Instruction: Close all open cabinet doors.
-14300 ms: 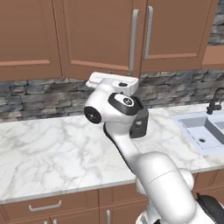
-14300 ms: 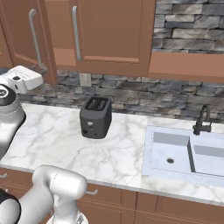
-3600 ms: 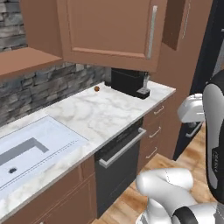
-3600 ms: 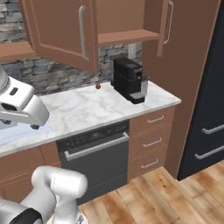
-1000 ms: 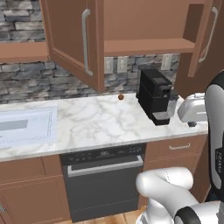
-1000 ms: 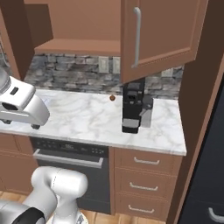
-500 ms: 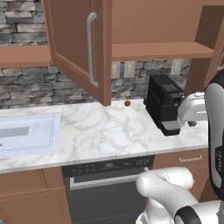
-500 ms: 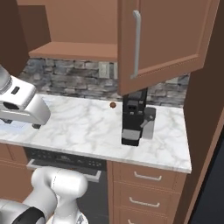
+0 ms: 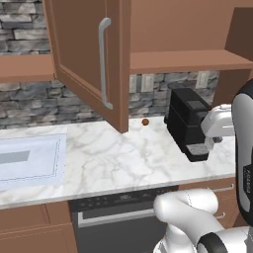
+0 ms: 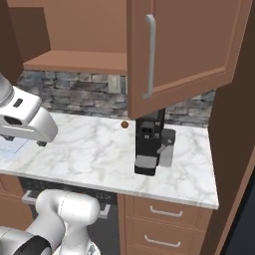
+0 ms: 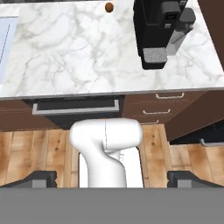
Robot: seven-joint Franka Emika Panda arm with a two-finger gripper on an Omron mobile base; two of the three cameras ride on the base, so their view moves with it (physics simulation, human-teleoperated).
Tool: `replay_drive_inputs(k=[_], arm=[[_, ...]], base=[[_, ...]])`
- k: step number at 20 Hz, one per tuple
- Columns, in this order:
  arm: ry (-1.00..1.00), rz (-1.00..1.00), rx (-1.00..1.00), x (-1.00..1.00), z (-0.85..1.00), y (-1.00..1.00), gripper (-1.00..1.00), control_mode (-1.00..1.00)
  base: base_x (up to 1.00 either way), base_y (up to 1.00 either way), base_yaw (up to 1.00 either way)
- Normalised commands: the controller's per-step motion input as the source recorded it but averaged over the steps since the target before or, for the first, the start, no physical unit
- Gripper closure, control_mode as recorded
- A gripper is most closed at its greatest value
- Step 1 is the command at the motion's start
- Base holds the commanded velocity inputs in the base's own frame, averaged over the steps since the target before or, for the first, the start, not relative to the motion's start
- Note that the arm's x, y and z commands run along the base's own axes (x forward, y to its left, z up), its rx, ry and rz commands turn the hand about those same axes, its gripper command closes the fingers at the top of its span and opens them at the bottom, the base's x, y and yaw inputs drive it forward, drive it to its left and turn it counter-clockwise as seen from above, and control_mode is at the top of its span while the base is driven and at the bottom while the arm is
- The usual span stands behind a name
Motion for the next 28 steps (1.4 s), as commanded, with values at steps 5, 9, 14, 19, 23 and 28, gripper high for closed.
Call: replay_drive_inputs(k=[5, 9, 14, 19, 23, 28], arm=[[0.00, 0.00, 0.00, 0.00, 0.00, 0.00, -1.00, 1.00], [0.00, 0.00, 0.00, 0.00, 0.00, 0.00, -1.00, 1.00], [0.00, 0.00, 0.00, 0.00, 0.00, 0.00, -1.00, 1.00], [0.00, 0.00, 0.00, 0.00, 0.00, 0.00, -1.00, 1.00], [0.00, 0.00, 0.00, 0.00, 0.00, 0.00, -1.00, 1.00], [0.00, 0.00, 0.00, 0.00, 0.00, 0.00, -1.00, 1.00]], base=[[0.32, -0.06, -0.07], [0.27, -0.06, -0.10], [0.34, 0.00, -0.10], [0.39, 0.00, -0.03], [0.43, 0.00, 0.00], [0.44, 0.00, 0.00]])
